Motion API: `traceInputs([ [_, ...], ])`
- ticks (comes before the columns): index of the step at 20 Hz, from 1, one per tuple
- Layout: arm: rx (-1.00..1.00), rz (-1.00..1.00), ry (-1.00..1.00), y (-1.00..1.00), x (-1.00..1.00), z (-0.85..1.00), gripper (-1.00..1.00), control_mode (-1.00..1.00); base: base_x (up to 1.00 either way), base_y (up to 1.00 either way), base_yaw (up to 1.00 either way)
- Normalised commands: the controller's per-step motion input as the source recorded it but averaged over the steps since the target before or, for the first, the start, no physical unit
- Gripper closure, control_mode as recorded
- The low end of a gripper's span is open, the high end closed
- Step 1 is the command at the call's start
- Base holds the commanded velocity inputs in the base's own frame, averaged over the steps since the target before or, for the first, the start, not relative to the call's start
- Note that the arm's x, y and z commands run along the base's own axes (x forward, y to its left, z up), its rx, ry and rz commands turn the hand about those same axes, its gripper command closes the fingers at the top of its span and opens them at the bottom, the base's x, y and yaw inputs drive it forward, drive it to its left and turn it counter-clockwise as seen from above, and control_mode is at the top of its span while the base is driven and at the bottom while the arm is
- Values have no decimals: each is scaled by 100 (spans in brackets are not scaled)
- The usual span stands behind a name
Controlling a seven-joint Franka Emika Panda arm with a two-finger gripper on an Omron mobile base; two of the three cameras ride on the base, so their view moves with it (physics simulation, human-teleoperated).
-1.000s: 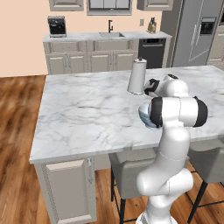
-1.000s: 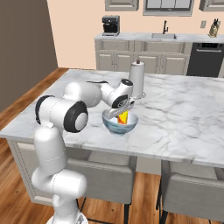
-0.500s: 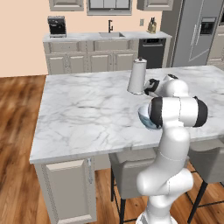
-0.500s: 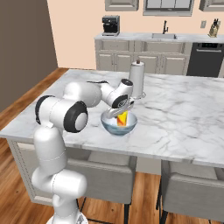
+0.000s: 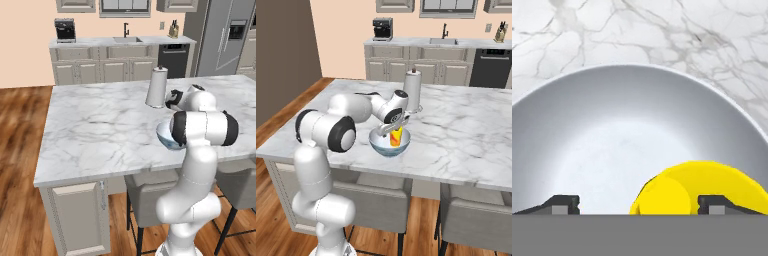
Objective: Place the cup inside the bowl on the dining table and move the bowl to any counter.
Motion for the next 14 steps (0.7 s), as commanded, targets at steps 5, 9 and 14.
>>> traceInputs([
  [5,0,0,0,0,-29,23,-100,-100,0,0,0],
  [9,0,0,-4,0,-47,49,-100,-100,0,0,0],
  [14,0,0,0,0,-31,50,-100,-100,0,0,0],
])
